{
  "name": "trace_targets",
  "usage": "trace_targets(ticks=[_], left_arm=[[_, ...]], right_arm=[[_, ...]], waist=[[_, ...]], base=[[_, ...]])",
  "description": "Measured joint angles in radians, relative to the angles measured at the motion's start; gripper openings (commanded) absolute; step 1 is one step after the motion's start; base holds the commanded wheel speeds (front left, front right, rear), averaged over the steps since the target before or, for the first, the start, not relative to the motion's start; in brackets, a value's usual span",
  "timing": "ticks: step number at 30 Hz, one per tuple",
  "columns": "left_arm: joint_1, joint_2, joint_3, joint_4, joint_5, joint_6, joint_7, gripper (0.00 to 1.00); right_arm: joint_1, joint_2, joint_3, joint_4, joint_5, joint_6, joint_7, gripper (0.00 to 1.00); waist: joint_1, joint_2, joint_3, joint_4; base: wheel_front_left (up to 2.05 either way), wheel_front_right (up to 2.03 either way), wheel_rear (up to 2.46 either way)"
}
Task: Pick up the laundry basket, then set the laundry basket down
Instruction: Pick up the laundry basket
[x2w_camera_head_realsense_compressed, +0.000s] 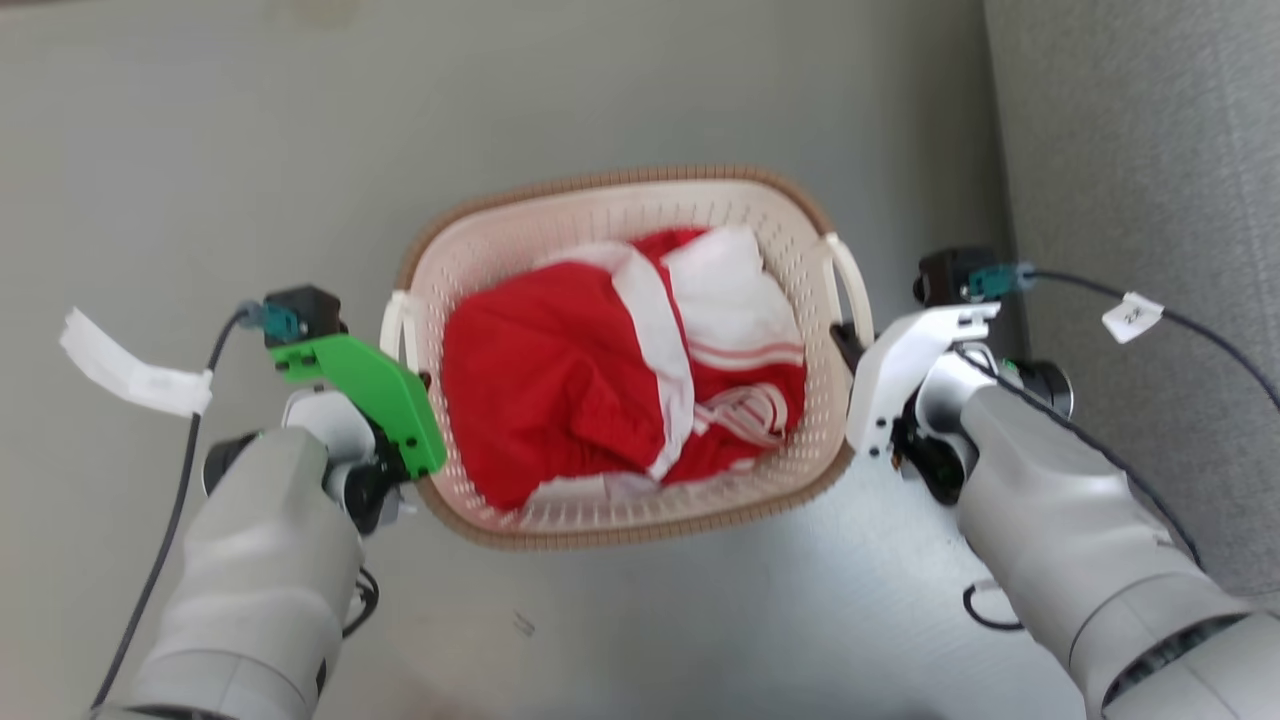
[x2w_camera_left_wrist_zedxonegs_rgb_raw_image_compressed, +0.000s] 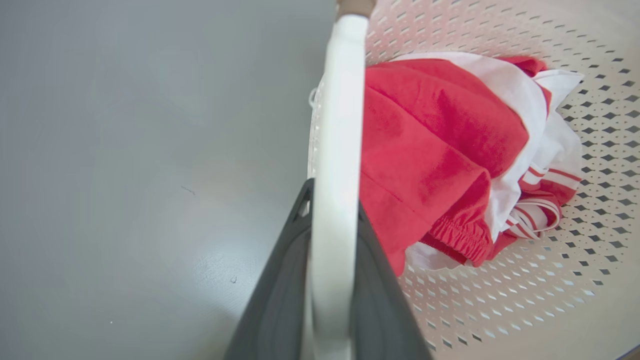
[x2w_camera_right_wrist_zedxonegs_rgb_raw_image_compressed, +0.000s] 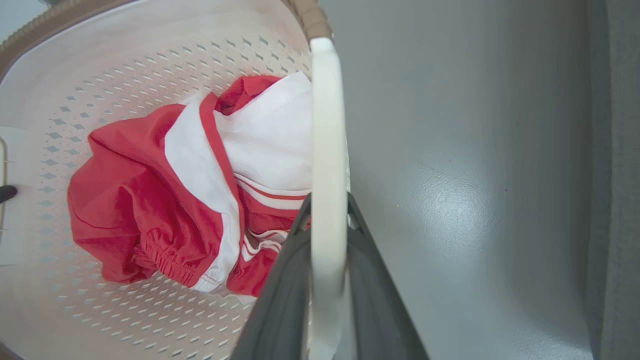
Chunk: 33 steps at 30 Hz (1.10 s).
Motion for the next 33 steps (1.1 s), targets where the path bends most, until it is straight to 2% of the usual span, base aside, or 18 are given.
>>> trace_targets(ticks=[11, 33], left_arm=[[0.088, -0.006, -0.003, 0.019, -0.02, -0.001, 0.035, 0.0], [0.26, -0.011, -0.011, 0.042, -0.068, -0.001, 0.106, 0.0]], right_arm=[[0.089, 0.006, 0.019, 0.014, 0.03, 0.017, 0.025, 0.0], [0.259, 0.019, 0.049, 0.034, 0.091, 0.027, 0.12, 0.0]], waist=[[0.0, 0.0, -0.122, -0.001], [0.0, 0.0, -0.372, -0.015]], base=[[0.0, 0.0, 0.0], [0.0, 0.0, 0.0]])
